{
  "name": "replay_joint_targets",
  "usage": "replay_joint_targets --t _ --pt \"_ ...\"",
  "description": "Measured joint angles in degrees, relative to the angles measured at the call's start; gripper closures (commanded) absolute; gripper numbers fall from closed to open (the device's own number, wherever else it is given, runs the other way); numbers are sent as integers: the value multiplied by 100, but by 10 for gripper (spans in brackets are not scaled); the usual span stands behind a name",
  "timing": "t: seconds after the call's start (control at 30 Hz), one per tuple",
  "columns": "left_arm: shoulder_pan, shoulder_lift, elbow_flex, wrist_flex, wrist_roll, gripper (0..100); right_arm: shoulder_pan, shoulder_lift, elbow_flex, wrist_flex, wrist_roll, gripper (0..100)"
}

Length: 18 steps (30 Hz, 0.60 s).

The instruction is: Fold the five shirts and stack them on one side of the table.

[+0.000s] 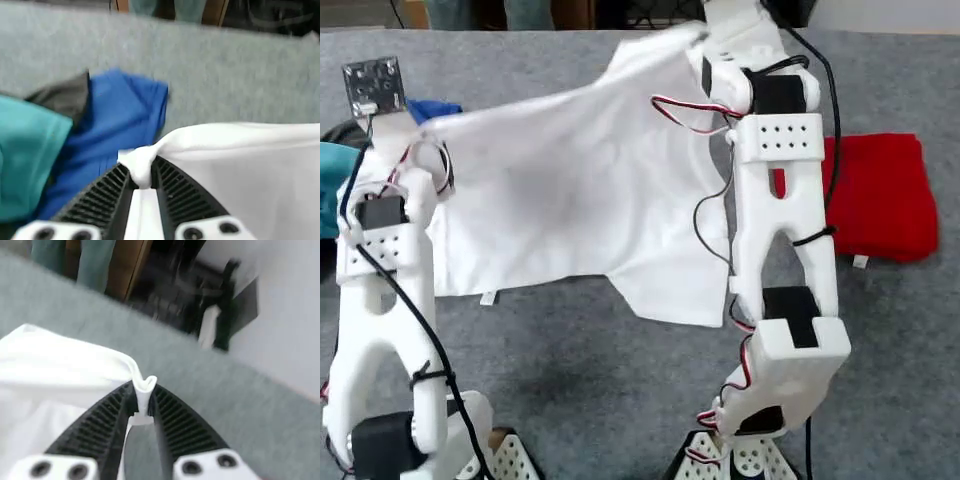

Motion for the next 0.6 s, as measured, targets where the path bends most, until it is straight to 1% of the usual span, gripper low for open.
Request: replay_joint_targets --t 0.07,0.13,0.2,0.27,0.33,0.43,0.5,0.6 --pt "0 -237 290 466 0 971 -88 0 0 774 105 985" --pt "26 -466 668 765 0 971 -220 26 0 1547 484 985" --pt "123 -624 1160 888 0 971 -334 35 18 2224 826 985" --pt "202 -730 1767 897 -26 971 -378 26 246 2637 967 985" --pt "352 -738 2338 897 -229 971 -369 26 615 2840 1020 985" --pt "387 -738 2936 844 -457 971 -360 -132 1407 2901 1116 985" --pt "378 -747 3095 809 -510 971 -360 -448 2031 2848 1231 985" --pt "132 -747 3112 659 -527 971 -360 -1073 3024 2462 1310 985"
